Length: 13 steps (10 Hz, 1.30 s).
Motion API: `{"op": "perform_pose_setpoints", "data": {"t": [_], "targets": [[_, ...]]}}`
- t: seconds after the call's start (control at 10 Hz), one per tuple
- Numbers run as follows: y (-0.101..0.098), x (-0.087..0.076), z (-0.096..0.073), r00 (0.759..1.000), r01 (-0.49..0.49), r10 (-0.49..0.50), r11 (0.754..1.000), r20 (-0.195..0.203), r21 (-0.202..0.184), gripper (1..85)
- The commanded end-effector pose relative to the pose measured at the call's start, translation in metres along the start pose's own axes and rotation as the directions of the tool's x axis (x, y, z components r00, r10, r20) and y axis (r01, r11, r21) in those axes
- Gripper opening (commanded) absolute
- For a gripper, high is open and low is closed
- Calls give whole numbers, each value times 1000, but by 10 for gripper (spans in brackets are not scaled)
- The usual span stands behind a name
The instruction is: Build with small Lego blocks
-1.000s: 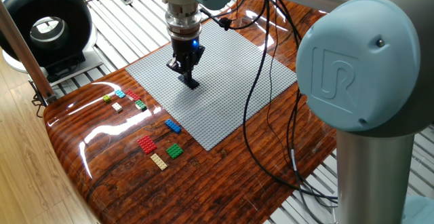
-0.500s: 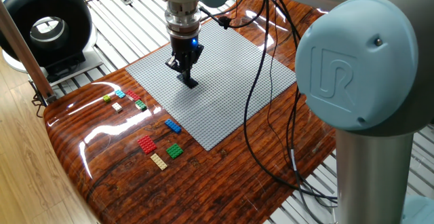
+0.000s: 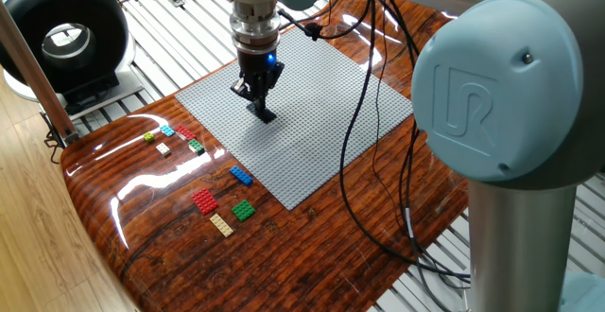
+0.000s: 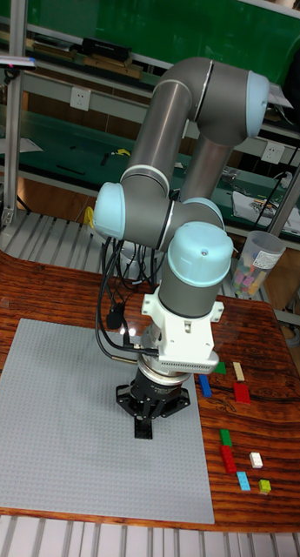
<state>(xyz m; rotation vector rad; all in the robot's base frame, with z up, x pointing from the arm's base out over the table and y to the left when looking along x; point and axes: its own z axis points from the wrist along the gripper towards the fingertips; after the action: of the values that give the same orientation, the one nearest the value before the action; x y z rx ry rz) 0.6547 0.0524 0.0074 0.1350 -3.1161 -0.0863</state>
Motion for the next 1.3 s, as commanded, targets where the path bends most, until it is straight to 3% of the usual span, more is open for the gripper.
{"op": "perform_pose_setpoints", "data": {"t": [0.0, 1.2], "targets": [[5, -2, 0, 1000, -11, 11, 1000, 4, -14, 10], [1, -1, 0, 1000, -19, 19, 1000, 9, -17, 10]]}}
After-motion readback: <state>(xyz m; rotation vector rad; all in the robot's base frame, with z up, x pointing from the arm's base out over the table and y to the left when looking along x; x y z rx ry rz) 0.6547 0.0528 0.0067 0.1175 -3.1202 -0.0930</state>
